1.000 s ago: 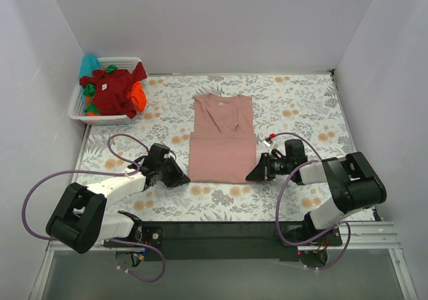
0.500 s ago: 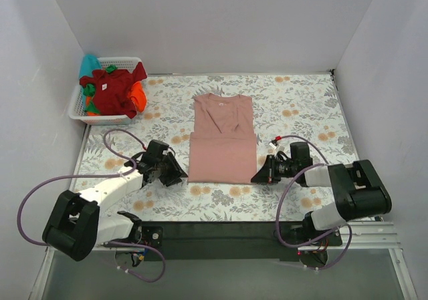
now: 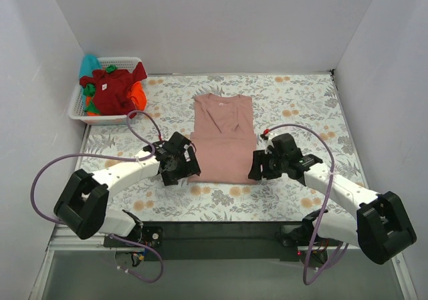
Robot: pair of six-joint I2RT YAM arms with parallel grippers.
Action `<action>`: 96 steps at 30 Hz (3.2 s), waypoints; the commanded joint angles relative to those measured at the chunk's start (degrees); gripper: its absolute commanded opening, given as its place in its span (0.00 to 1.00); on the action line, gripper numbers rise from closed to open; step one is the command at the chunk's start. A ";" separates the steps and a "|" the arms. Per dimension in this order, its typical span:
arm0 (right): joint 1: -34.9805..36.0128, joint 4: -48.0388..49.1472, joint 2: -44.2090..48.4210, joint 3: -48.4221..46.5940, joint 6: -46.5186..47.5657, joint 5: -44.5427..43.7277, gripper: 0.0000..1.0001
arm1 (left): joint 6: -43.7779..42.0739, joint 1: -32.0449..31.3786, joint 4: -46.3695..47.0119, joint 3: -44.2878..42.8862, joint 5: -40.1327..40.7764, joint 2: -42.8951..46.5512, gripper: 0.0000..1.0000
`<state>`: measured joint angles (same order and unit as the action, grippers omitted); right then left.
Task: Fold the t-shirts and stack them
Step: Fold the tshirt
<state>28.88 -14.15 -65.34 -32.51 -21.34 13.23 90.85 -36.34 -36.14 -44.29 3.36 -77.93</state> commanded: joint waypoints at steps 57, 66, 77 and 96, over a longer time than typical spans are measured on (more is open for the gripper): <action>9.44 -9.84 -6.28 -5.45 -7.75 -15.69 0.65 | 2.23 -7.70 -6.40 -2.20 4.03 -11.19 0.00; 10.40 -10.02 -7.69 -6.69 -8.97 -15.17 0.56 | 1.61 -7.78 -6.75 -2.46 3.85 -10.84 0.00; 14.36 -9.84 -13.58 -6.95 -12.05 -21.23 0.50 | 1.79 -7.87 -5.78 -0.80 2.80 -9.08 0.00; 17.87 -13.09 -21.14 -5.02 -14.78 -22.73 0.38 | 1.96 -8.14 -6.05 1.67 2.53 -6.09 0.00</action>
<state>45.71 -24.56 -81.58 -41.34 -34.28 -9.63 92.90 -43.83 -37.08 -44.69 6.42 -84.62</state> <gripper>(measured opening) 0.402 0.047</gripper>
